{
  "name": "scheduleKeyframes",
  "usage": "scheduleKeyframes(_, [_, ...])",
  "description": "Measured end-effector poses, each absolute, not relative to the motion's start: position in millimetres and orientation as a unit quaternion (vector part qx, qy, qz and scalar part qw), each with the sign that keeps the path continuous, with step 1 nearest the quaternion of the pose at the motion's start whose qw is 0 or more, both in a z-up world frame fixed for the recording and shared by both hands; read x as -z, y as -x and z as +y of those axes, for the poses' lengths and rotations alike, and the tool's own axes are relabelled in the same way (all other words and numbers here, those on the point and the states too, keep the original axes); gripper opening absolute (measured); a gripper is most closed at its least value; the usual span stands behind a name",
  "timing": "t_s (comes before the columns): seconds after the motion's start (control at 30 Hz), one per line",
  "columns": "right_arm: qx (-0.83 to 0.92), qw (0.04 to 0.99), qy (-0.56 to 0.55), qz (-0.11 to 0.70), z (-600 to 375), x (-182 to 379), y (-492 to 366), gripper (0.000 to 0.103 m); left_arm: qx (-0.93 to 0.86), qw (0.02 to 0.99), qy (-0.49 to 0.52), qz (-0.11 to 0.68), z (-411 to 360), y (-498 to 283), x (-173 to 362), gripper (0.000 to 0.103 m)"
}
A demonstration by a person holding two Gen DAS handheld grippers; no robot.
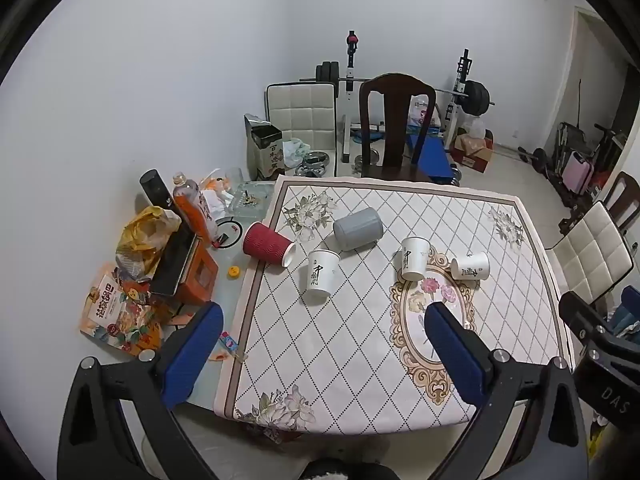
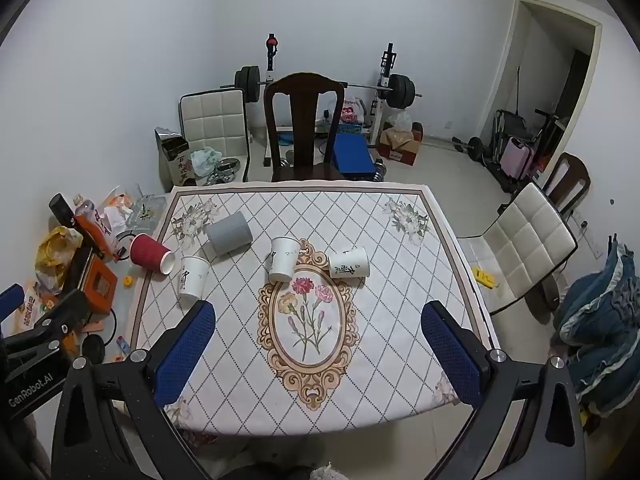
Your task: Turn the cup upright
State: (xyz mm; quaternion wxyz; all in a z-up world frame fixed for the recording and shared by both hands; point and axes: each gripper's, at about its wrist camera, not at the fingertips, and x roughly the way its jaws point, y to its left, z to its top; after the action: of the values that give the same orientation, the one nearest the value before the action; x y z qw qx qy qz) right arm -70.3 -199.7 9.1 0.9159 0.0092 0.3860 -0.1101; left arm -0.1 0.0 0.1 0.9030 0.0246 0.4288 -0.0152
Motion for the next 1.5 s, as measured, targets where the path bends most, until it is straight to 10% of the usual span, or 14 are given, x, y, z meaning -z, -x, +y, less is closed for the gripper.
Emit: scheduleKeyframes(1.5, [0.100,0.913,-0.005,0.395,-206,-15,71,0.103,0.005,0.905,-0.026,0.424,-4,9,-1,0.103])
